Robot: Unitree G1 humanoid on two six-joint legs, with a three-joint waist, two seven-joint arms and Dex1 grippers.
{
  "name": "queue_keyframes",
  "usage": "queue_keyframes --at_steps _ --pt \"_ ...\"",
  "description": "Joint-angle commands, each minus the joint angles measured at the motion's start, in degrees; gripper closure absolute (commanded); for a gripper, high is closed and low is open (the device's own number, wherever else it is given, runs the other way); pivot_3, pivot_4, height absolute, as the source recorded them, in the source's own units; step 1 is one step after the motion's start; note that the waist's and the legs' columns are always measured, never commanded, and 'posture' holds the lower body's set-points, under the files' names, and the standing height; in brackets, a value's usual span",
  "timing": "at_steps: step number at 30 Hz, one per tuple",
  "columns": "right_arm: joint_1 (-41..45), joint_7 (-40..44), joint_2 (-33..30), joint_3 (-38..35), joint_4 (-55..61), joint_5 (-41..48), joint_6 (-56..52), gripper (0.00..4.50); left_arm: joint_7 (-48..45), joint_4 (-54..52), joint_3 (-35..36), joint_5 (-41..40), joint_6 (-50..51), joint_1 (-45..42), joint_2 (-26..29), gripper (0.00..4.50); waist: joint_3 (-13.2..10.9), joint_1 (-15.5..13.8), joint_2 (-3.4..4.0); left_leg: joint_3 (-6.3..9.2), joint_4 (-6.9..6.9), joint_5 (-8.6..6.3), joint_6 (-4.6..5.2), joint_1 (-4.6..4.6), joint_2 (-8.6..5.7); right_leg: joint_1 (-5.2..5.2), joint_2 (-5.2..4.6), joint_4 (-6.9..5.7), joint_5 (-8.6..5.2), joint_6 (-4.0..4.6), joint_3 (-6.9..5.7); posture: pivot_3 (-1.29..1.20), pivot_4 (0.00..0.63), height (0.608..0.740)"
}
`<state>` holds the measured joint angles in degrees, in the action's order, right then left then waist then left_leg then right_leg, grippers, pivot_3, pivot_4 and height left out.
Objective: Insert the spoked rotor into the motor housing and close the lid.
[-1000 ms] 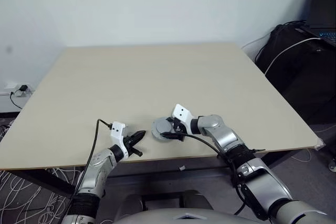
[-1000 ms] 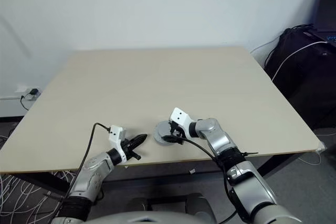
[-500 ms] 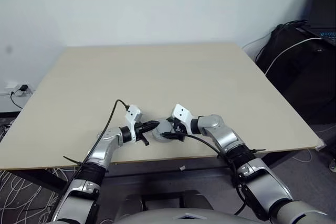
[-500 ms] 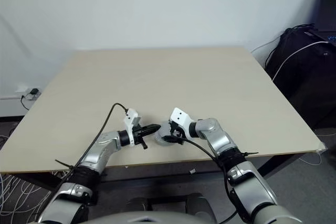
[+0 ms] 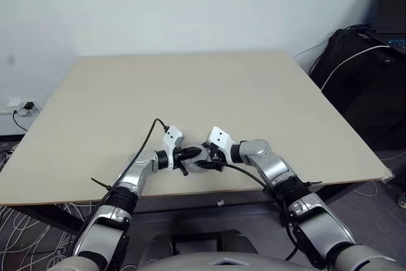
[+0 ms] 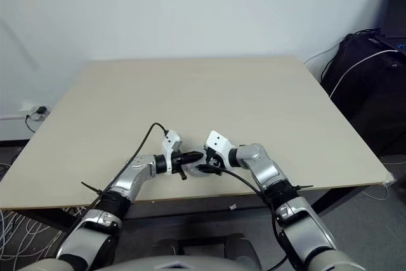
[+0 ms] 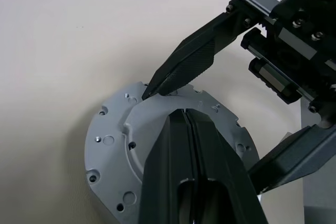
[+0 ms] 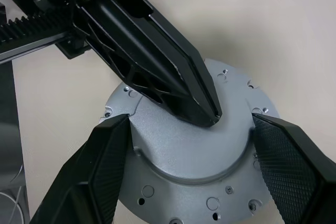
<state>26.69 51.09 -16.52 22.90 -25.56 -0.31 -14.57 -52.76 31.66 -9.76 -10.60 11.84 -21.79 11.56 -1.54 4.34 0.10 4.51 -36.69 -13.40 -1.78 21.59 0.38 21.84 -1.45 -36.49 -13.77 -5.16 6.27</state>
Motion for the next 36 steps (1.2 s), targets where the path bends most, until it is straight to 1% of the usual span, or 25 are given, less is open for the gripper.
queue_keyframes --at_steps 1,7,8,10,18,25,28,31,34,36 --pt "-1.96 -0.4 -2.86 1.87 -3.36 -3.98 -3.5 1.16 -0.78 0.24 -1.12 1.35 0.6 -0.5 0.56 4.5 0.03 0.0 0.01 0.0 0.04 0.0 0.0 0.0 0.0 0.0 0.0 0.03 0.0 0.0 0.0 0.0 0.0 0.74" --pt "-1.72 -0.31 -2.86 1.6 -3.2 -3.65 -3.81 1.16 -1.58 -0.38 -1.81 2.23 1.23 0.3 0.69 4.5 0.07 -0.01 0.03 0.0 0.17 0.02 0.03 -0.01 0.0 -0.01 0.0 0.17 0.0 0.0 0.0 0.0 0.0 0.74" --pt "-1.72 -0.26 -2.87 1.56 -3.12 -3.6 -3.86 0.44 -1.59 -0.45 -1.86 2.29 1.26 0.39 0.68 4.5 0.08 -0.01 0.04 0.0 0.18 0.02 0.03 -0.01 0.0 -0.02 0.0 0.18 0.0 -0.01 -0.01 0.0 0.0 0.74" --pt "-1.77 -0.03 -2.89 1.41 -2.75 -3.23 -4.37 0.05 -1.62 -0.54 -1.95 2.34 1.32 0.48 0.7 4.5 0.14 -0.05 0.03 0.01 0.19 0.02 0.03 -0.01 0.0 -0.04 0.0 0.22 0.01 -0.01 -0.01 0.0 0.0 0.74" --pt "-2.71 0.41 -4.16 0.13 0.87 -2.19 -6.04 0.05 -1.75 -0.54 -1.96 2.38 1.45 0.45 0.56 4.5 0.21 -0.24 0.02 0.02 0.35 0.02 0.03 -0.02 0.01 -0.05 0.0 0.38 0.01 -0.02 -0.03 0.0 0.0 0.74" --pt "-6.84 6.36 -9.36 -0.81 14.06 1.7 -11.5 0.05 -1.89 -0.44 -1.95 2.42 1.43 0.45 0.33 4.5 0.2 -0.59 -0.06 0.03 0.63 0.02 0.04 0.0 0.01 0.0 0.0 0.53 -0.07 0.0 -0.03 0.0 0.0 0.74" --pt "-9.28 9.17 -12.9 -2.49 20.7 4.27 -13.71 0.05 -1.91 -0.32 -1.96 2.43 1.38 0.42 0.12 4.5 0.03 -0.71 -0.1 0.04 0.66 0.02 0.04 0.1 0.01 0.11 0.0 0.53 -0.1 0.01 -0.03 0.0 0.0 0.74" --pt "-9.8 6.96 -13.9 -6.72 23.4 6.32 -14.67 0.05 -1.89 -0.31 -1.98 2.45 1.25 0.54 -0.01 4.5 -0.06 -0.54 -0.23 -0.03 0.66 0.01 0.05 0.17 0.01 0.14 0.0 0.53 -0.1 0.0 0.01 0.0 0.0 0.74" --pt "-8.2 1.23 -12.1 -12.05 23.56 7.95 -17.83 0.05 -1.98 -0.07 -2.0 2.47 1.01 0.62 -0.08 4.5 -0.14 -0.53 -0.35 -0.03 0.66 0.0 0.05 0.13 0.01 0.2 0.0 0.53 -0.09 -0.01 0.0 0.0 0.0 0.74" --pt "-7.26 -1.04 -10.41 -16.07 24.74 11.31 -22.83 0.05 -2.09 0.11 -2.02 2.48 0.84 0.71 -0.07 4.5 -0.15 -0.59 -0.38 -0.03 0.66 0.01 0.05 0.14 0.01 0.2 0.0 0.53 -0.09 -0.01 0.0 0.0 0.0 0.74"
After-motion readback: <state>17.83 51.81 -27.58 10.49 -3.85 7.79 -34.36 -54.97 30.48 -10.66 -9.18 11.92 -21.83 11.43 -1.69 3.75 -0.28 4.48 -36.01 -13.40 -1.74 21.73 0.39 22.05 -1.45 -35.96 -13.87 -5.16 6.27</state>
